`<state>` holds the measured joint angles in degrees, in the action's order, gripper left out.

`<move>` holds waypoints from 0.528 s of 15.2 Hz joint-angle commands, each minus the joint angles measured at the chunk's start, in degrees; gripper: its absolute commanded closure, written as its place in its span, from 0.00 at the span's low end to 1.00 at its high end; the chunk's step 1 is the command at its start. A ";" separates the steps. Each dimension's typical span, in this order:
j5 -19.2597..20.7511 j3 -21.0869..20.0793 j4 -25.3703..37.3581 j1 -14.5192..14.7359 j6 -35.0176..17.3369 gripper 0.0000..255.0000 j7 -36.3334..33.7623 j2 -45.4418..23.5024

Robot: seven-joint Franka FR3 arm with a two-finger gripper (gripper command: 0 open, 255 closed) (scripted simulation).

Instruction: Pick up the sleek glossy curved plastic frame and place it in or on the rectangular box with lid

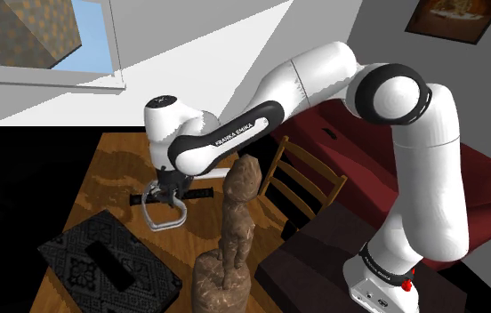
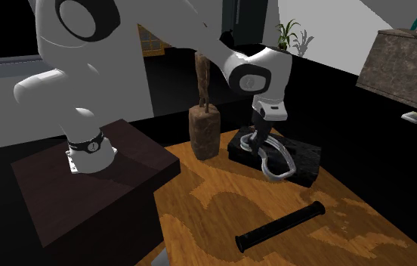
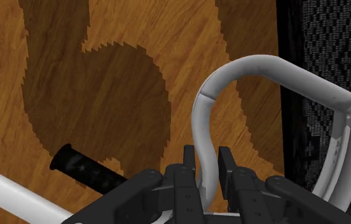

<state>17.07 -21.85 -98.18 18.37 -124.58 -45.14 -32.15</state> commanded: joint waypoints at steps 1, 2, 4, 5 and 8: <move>0.38 -0.26 2.36 2.24 1.15 1.00 -2.21 -1.46; 0.58 -0.34 4.02 3.42 1.94 1.00 -3.20 -2.44; 0.98 -0.44 7.64 5.84 3.65 1.00 -5.09 -4.55; 1.19 -0.48 9.61 7.07 4.57 1.00 -5.98 -5.68; 1.78 -0.49 16.25 10.90 7.62 1.00 -8.43 -9.47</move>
<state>18.60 -22.37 -84.17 27.93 -117.90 -52.65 -40.24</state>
